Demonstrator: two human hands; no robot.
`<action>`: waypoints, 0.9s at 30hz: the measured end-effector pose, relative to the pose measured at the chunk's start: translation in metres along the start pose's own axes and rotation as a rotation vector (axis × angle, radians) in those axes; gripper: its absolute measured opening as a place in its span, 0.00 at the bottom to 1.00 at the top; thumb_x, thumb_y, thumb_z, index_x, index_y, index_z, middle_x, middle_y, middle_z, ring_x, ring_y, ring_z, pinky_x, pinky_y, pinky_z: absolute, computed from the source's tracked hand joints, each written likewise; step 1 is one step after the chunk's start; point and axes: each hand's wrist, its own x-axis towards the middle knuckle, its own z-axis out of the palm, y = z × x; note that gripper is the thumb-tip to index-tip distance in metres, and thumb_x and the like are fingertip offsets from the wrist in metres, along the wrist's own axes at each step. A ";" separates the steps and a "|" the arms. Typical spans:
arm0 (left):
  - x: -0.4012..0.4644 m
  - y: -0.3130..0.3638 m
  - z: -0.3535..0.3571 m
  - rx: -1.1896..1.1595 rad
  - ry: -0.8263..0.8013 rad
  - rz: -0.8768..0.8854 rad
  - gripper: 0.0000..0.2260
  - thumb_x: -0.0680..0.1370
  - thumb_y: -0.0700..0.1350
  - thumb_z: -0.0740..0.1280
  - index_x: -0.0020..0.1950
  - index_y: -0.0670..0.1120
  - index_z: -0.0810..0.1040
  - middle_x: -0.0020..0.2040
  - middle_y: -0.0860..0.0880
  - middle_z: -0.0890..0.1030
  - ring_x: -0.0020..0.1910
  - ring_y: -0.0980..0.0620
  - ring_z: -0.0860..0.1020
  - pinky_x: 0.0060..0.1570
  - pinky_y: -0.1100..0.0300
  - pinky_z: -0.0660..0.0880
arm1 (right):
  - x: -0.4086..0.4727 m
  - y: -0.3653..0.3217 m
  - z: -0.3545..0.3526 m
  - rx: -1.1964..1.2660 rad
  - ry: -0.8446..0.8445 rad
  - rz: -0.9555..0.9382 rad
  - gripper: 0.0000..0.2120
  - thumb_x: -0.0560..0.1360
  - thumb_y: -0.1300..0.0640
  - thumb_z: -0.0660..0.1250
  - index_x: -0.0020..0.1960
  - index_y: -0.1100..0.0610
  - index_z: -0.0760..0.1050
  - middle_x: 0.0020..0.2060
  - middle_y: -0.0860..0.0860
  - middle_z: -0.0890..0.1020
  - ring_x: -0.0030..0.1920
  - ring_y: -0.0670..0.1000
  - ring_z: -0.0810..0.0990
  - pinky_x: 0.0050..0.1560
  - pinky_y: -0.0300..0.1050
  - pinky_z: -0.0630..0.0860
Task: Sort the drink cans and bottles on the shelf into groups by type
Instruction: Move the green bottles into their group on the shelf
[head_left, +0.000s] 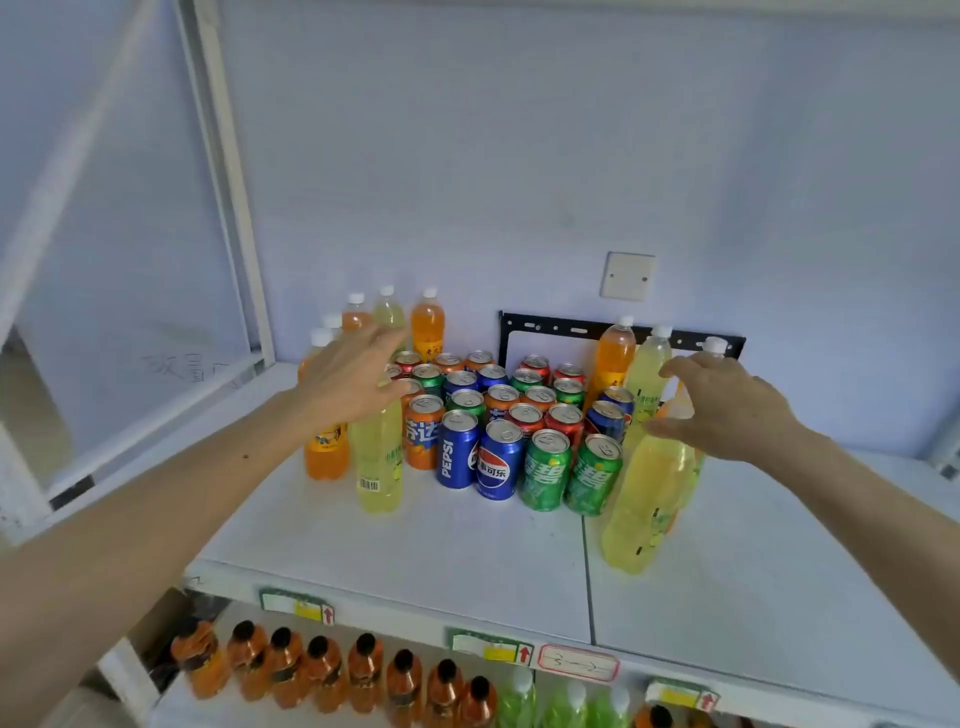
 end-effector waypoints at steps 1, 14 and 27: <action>0.001 0.001 0.003 0.000 -0.034 -0.016 0.31 0.78 0.55 0.66 0.77 0.48 0.59 0.73 0.45 0.66 0.68 0.45 0.70 0.60 0.49 0.73 | 0.000 0.002 0.003 0.011 -0.047 0.023 0.32 0.70 0.36 0.68 0.69 0.49 0.66 0.67 0.49 0.71 0.67 0.55 0.69 0.58 0.54 0.74; 0.026 -0.017 0.012 0.148 -0.256 -0.124 0.14 0.80 0.54 0.63 0.59 0.46 0.71 0.49 0.49 0.76 0.46 0.51 0.75 0.36 0.59 0.70 | 0.013 0.024 0.031 0.220 -0.272 0.037 0.22 0.76 0.43 0.65 0.64 0.56 0.69 0.49 0.53 0.77 0.48 0.53 0.76 0.49 0.47 0.76; 0.020 0.002 0.006 0.131 -0.225 0.140 0.15 0.82 0.55 0.58 0.57 0.43 0.70 0.34 0.57 0.64 0.38 0.53 0.69 0.39 0.60 0.67 | 0.000 0.015 0.051 0.350 0.018 0.155 0.20 0.69 0.37 0.69 0.46 0.54 0.77 0.38 0.52 0.81 0.41 0.53 0.79 0.41 0.49 0.78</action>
